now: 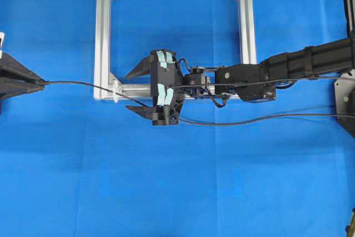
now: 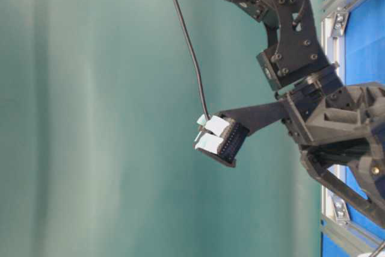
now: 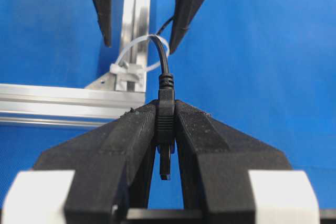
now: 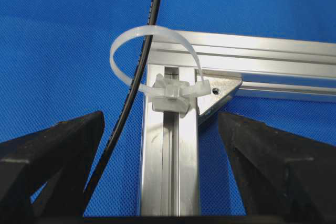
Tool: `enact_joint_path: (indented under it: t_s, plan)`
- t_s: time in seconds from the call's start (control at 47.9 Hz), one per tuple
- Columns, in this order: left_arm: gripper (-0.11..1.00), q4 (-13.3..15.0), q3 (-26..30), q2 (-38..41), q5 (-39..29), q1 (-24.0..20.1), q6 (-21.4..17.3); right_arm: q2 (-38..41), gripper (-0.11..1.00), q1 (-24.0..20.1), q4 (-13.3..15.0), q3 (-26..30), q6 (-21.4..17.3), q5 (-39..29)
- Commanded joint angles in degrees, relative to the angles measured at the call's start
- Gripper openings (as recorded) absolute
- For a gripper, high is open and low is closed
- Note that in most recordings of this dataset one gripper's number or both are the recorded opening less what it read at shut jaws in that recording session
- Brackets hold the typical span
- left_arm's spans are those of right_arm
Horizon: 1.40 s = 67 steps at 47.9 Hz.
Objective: Insert the wire through the string loop located on the left side.
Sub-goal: 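Pull the plug leftward through the loop with the left gripper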
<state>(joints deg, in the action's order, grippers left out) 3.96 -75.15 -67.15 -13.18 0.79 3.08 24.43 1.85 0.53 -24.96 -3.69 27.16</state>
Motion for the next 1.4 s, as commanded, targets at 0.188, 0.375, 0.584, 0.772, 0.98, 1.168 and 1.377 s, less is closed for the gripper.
enact_joint_path:
  t_s: [0.188,0.375,0.584,0.772,0.98,1.168,1.377]
  plan:
    - [0.08,-0.35,1.05,0.7,2.11,-0.18,-0.35,-1.67,0.97,-0.09,-0.18,0.53,-0.09,0.44]
    - [0.08,-0.35,0.88,0.79,2.11,-0.09,0.0,-1.67,0.97,-0.09,-0.18,0.53,-0.09,0.44]
    - [0.29,-0.18,0.7,0.79,2.46,-0.18,0.88,-1.67,0.97,0.0,-0.18,0.53,-0.09,0.44]
    - [0.82,-0.26,0.35,0.62,3.16,-0.18,0.7,-1.67,0.97,-0.09,-0.18,0.62,-0.09,0.44]
    - [0.87,-0.26,0.18,0.53,3.16,-0.18,0.7,-1.67,0.97,-0.09,-0.18,0.7,-0.09,0.44]
    - [0.87,-0.26,0.0,0.53,3.16,-0.44,0.7,-1.85,0.97,-0.09,-0.18,0.7,-0.09,0.26]
    - [0.87,-0.26,0.0,0.53,3.16,-0.53,0.7,-6.24,0.97,-0.09,-0.18,0.18,0.09,-1.14]
